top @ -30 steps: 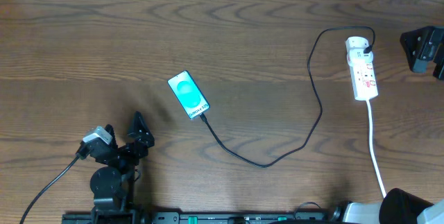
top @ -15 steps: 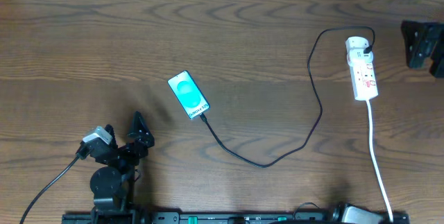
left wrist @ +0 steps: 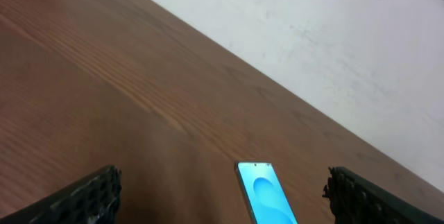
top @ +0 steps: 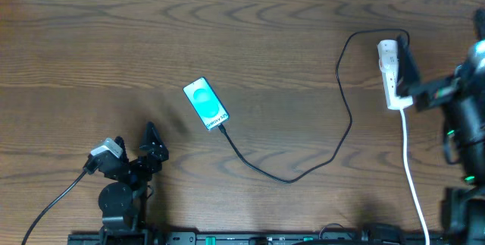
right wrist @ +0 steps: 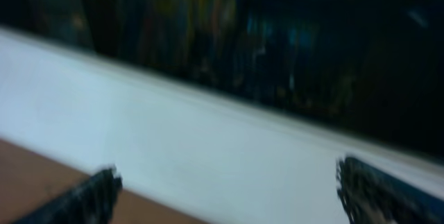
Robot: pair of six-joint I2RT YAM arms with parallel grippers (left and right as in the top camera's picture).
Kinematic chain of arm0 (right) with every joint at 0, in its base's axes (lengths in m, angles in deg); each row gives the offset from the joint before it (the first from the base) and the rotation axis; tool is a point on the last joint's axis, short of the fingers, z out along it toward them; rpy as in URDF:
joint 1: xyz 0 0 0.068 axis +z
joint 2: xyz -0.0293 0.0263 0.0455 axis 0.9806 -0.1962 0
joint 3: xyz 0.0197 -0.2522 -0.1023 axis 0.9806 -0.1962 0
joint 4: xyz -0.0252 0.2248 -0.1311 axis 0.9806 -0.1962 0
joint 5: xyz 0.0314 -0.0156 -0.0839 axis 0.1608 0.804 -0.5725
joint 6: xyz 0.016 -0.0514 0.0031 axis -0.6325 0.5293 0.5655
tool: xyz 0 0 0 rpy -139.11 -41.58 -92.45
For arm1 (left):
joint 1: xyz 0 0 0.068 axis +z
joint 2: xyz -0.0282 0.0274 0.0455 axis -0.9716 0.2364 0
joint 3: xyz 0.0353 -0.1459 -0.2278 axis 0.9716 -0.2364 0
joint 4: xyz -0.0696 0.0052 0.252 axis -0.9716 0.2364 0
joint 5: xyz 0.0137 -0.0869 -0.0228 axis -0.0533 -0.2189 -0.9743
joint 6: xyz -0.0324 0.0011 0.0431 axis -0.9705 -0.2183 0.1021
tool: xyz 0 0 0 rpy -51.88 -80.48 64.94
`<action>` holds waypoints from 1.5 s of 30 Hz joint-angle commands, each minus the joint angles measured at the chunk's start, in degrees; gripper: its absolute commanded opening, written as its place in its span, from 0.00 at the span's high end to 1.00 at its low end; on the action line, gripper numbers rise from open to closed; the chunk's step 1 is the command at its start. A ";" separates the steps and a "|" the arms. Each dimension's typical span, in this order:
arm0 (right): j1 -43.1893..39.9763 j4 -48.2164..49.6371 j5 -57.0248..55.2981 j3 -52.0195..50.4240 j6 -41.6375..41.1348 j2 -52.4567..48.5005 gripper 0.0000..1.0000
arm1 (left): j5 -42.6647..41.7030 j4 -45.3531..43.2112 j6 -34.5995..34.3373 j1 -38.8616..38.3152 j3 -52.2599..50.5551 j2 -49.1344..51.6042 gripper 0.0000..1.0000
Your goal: Plug charger to phone and switch on socket
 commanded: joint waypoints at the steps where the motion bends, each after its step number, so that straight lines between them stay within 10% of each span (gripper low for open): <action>1: 1.75 11.26 -0.09 -14.62 3.17 8.55 0.01 | 0.13 1.64 1.20 0.28 -1.09 -0.35 0.05; 8: 3.13 31.32 -0.11 -42.34 9.64 23.87 0.01 | 0.13 1.64 1.20 0.28 -1.09 -0.35 0.05; 19: 3.91 31.89 -2.38 -65.68 10.29 35.36 0.01 | 0.13 1.64 1.20 0.28 -1.09 -0.35 0.05; 31: 4.26 7.04 -5.53 -65.64 8.15 36.30 0.01 | 0.13 1.64 1.20 0.28 -1.09 -0.35 0.05; 45: 4.26 6.80 -9.88 -65.61 0.90 36.24 0.01 | 0.13 1.64 1.20 0.28 -1.09 -0.35 0.05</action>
